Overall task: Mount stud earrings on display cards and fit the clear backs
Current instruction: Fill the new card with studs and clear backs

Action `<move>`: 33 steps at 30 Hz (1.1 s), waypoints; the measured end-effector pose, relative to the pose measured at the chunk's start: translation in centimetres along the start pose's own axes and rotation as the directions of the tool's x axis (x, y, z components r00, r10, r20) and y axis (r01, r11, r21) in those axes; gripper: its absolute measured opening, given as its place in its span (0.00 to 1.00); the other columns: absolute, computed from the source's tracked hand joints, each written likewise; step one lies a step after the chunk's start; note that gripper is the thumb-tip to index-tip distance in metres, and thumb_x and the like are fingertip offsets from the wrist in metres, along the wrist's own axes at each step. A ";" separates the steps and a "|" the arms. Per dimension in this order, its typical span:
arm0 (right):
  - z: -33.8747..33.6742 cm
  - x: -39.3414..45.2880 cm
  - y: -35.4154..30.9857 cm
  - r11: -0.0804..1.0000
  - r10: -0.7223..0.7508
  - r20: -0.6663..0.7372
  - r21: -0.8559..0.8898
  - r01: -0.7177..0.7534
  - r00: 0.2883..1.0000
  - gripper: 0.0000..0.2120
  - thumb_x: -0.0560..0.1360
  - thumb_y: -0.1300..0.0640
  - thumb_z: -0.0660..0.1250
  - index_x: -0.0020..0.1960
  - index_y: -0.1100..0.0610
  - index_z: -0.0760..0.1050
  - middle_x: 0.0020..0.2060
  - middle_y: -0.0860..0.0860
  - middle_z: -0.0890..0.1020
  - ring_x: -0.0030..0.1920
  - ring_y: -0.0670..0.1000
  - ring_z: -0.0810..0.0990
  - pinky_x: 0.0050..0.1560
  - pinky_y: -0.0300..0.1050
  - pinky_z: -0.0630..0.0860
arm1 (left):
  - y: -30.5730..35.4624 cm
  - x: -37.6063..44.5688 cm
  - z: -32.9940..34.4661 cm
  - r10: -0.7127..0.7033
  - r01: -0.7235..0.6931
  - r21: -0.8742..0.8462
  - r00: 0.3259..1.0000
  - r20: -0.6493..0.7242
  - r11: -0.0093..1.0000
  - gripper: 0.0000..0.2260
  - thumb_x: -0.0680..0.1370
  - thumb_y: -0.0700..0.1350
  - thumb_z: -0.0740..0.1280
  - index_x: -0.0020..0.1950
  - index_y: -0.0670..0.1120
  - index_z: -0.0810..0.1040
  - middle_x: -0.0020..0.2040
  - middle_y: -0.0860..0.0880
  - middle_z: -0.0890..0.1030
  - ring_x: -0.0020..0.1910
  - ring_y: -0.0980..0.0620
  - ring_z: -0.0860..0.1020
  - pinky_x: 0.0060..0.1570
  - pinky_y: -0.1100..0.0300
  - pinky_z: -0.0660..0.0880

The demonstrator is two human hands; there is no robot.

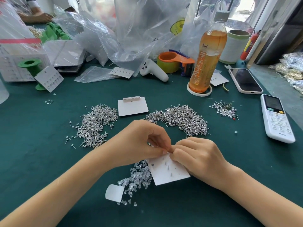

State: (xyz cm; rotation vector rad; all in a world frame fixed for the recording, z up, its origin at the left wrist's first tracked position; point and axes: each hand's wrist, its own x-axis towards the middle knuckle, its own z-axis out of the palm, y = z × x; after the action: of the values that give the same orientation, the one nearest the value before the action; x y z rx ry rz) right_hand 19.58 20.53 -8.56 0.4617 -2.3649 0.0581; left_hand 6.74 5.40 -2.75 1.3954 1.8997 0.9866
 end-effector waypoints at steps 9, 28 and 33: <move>-0.1 0.0 0.0 1.000 0.021 -0.034 0.017 -0.021 0.999 0.14 0.75 0.67 0.66 0.31 0.62 0.76 0.30 0.54 0.81 0.29 0.56 0.78 0.28 0.46 0.75 | -0.5 -0.1 0.0 -0.041 0.030 -0.140 0.996 -0.076 0.990 0.04 0.72 0.35 0.72 0.44 0.42 0.82 0.42 0.46 0.85 0.43 0.47 0.83 0.49 0.52 0.80; 0.0 -0.3 0.1 0.997 0.047 0.032 0.066 -0.049 0.998 0.11 0.73 0.70 0.66 0.32 0.63 0.75 0.28 0.54 0.77 0.28 0.57 0.76 0.26 0.47 0.73 | -0.8 0.3 0.6 -0.019 0.015 -0.042 0.996 -0.087 0.999 0.06 0.71 0.34 0.72 0.43 0.44 0.83 0.39 0.50 0.85 0.39 0.54 0.83 0.45 0.60 0.80; 0.0 -0.4 0.1 0.997 0.056 0.031 0.050 -0.058 0.998 0.12 0.73 0.71 0.66 0.32 0.62 0.74 0.28 0.54 0.76 0.28 0.57 0.75 0.25 0.47 0.72 | -0.7 0.6 0.7 0.010 -0.011 -0.021 0.996 -0.085 1.000 0.05 0.71 0.35 0.73 0.43 0.44 0.84 0.39 0.51 0.85 0.38 0.56 0.82 0.43 0.67 0.77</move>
State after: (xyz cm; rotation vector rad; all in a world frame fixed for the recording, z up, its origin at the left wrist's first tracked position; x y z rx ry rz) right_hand 19.84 20.71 -8.77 0.4220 -2.4108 0.1394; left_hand 6.79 5.97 -3.74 1.3724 1.9391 1.0840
